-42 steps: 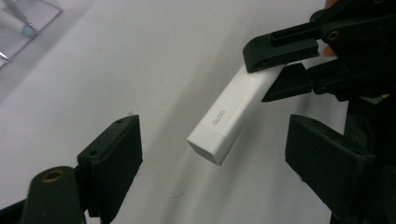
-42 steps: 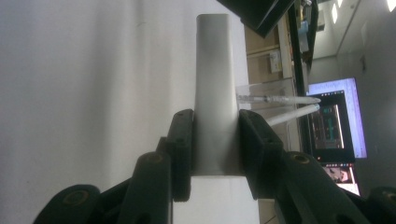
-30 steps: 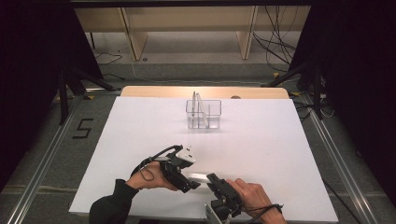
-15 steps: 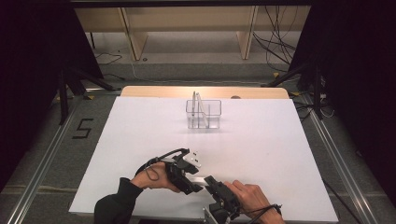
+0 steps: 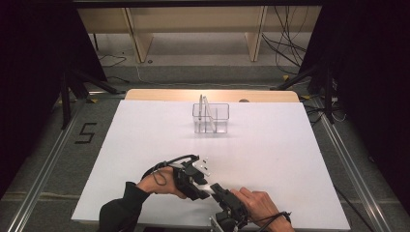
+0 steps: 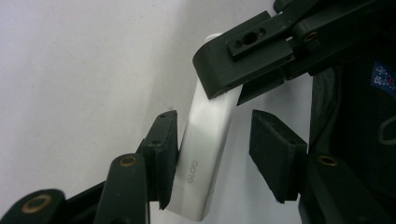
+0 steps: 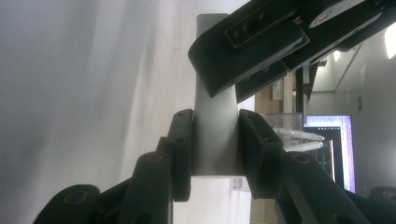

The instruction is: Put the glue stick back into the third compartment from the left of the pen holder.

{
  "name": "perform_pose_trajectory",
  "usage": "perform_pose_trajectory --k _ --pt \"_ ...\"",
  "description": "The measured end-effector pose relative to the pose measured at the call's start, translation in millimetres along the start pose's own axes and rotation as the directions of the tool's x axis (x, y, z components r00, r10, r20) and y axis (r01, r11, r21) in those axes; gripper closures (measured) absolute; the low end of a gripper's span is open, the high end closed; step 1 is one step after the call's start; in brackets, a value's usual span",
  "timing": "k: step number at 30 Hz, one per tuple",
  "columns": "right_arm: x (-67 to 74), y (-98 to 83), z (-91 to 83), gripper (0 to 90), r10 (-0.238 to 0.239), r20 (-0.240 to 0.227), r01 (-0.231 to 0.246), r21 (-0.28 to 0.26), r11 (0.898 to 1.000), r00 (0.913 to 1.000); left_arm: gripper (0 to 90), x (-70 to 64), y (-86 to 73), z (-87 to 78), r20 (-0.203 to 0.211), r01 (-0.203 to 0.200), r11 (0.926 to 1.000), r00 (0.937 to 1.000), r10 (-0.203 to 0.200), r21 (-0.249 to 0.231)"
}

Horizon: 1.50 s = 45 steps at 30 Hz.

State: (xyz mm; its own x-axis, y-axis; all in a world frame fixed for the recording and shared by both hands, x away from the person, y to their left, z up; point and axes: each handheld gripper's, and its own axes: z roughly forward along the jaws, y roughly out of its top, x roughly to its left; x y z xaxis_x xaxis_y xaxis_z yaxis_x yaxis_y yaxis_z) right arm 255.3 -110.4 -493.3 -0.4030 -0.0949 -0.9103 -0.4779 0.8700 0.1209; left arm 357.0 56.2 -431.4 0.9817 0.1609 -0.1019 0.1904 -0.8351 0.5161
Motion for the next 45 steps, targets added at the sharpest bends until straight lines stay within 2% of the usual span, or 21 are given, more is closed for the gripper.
perform_pose_trajectory --k 12,24,29,30,33,34,35,38,41,43,45 --pt "1.4 1.4 -0.9 67.6 -0.012 -0.004 0.012 -0.01 1.0 0.9999 59.3 0.7 3.5 3.0 0.01 -0.029 0.9989 0.9995 0.029 0.037" --pt "2.5 2.5 -1.8 67.6 -0.016 -0.007 0.016 -0.021 1.0 0.9999 63.2 2.4 5.8 7.3 0.042 -0.056 0.997 0.9977 0.054 0.054" --pt "2.9 2.6 -2.0 67.6 -0.03 -0.008 0.029 -0.026 0.999 0.9995 65.1 2.2 5.5 7.8 0.058 -0.064 0.9957 0.9965 0.06 0.067" --pt "3.1 2.6 -2.1 67.5 -0.033 -0.01 0.033 -0.027 0.999 0.9994 65.9 2.5 5.4 7.6 0.062 -0.076 0.9947 0.9955 0.071 0.07" --pt "3.5 2.5 -1.5 67.4 -0.052 -0.002 0.052 -0.04 0.998 0.9987 67.9 2.1 4.4 7.6 0.076 -0.072 0.9951 0.9949 0.067 0.067" --pt "4.6 2.6 -2.4 67.4 -0.044 -0.007 0.044 -0.03 0.999 0.999 68.1 2.7 4.1 7.4 0.082 -0.074 0.995 0.9943 0.068 0.067" --pt "4.0 2.9 -2.3 67.4 -0.059 -0.004 0.059 -0.034 0.998 0.9983 68.3 2.7 3.9 7.3 0.083 -0.073 0.9951 0.9943 0.067 0.067" --pt "4.4 2.7 -2.6 67.0 -0.063 -0.003 0.063 -0.032 0.997 0.998 68.8 2.8 3.4 7.3 0.083 -0.075 0.9955 0.9941 0.07 0.058" --pt "1.2 1.7 -2.9 63.5 -0.049 -0.003 0.049 -0.037 0.998 0.9988 69.1 4.2 3.2 7.2 0.08 -0.057 0.9973 0.9954 0.054 0.046" --pt "-1.3 0.6 -4.7 56.5 -0.008 -0.013 0.007 -0.032 0.999 0.9999 69.2 6.1 1.9 6.3 0.073 -0.044 0.9981 0.9965 0.041 0.043" --pt "-4.4 -1.3 -4.8 52.0 0.013 -0.015 -0.013 -0.024 1.0 0.9998 69.2 7.9 0.6 3.6 0.072 -0.034 0.999 0.9969 0.032 0.029"
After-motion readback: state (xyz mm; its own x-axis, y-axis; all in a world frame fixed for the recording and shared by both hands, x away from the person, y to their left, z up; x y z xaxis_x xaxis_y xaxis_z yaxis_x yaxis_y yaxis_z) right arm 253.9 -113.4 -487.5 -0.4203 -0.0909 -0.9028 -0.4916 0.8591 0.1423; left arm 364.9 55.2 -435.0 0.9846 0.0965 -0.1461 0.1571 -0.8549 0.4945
